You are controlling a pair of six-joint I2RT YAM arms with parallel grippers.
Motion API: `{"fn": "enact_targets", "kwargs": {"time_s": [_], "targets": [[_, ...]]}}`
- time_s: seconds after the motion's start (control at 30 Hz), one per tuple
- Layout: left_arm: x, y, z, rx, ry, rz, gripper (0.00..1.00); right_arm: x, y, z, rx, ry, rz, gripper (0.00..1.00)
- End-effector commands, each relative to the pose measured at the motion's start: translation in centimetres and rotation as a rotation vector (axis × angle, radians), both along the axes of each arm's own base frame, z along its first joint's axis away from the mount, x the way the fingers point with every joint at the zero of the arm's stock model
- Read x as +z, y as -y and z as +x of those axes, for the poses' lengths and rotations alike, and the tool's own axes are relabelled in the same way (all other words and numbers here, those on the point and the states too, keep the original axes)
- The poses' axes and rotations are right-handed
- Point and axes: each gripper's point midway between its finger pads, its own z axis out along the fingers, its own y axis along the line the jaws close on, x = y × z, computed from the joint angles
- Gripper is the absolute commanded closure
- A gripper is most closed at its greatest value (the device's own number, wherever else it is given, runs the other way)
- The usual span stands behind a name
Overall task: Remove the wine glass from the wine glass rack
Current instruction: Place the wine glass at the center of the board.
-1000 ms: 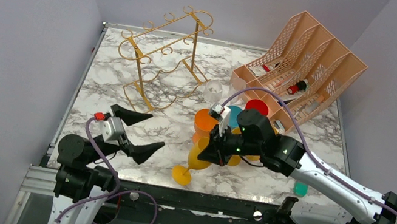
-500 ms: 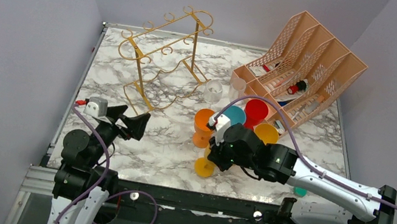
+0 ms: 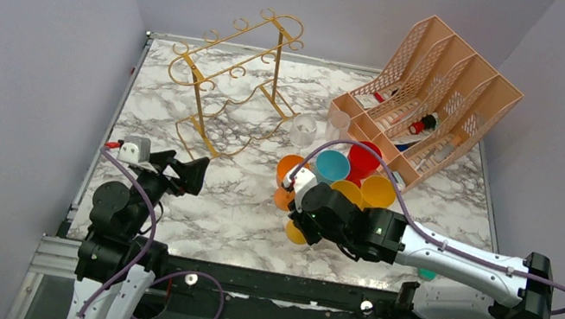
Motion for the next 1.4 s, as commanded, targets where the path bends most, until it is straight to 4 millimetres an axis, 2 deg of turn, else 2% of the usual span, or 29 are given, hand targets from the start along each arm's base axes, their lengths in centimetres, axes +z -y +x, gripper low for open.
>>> {"fn": "enact_targets", "kwargs": {"time_s": [0.0, 0.13, 0.3, 0.43, 0.6, 0.7, 0.83, 1.03, 1.17, 1.27, 1.33, 1.37], "targets": [[0.8, -0.5, 0.0, 0.027, 0.007, -0.006, 0.01, -1.2, 0.1, 0.2, 0.005, 0.013, -0.065, 0.82], [0.7, -0.5, 0.0, 0.028, 0.008, -0.005, 0.01, -0.5, -1.0, -0.5, 0.041, -0.022, -0.018, 0.79], [0.7, -0.5, 0.0, 0.025, 0.008, -0.003, 0.01, 1.3, -2.4, -1.4, 0.103, -0.035, 0.084, 0.88], [0.7, -0.4, 0.0, 0.025, 0.007, -0.004, 0.01, 1.8, -2.5, -1.2, 0.103, -0.019, 0.095, 0.9], [0.7, -0.4, 0.0, 0.023, 0.008, -0.003, 0.01, 1.1, -1.7, 0.3, 0.02, 0.018, 0.02, 0.84], [0.5, -0.4, 0.1, 0.025, 0.001, -0.002, 0.01, 0.8, -2.0, 0.2, 0.039, 0.008, 0.002, 0.82], [0.1, -0.2, 0.4, 0.016, -0.018, 0.002, 0.01, 1.5, -2.2, 0.2, 0.04, 0.01, 0.003, 0.75], [-0.1, -0.2, 0.5, 0.017, -0.029, 0.005, 0.01, 4.4, -2.5, 0.1, 0.085, 0.045, 0.057, 0.68], [-0.4, -0.5, 0.8, 0.033, -0.034, 0.009, 0.01, 8.1, -2.6, 0.1, 0.095, 0.085, 0.14, 0.66], [-1.4, -2.1, 1.7, 0.139, -0.091, -0.006, 0.01, 11.5, -2.2, 1.9, 0.049, 0.224, 0.234, 0.62], [-2.5, -3.9, 2.2, 0.259, -0.152, -0.039, 0.01, 14.2, -1.0, 4.3, -0.086, 0.355, 0.317, 0.39], [-3.1, -4.8, 2.4, 0.312, -0.179, -0.043, 0.01, 15.1, 0.2, 5.5, -0.178, 0.416, 0.342, 0.28]]}}
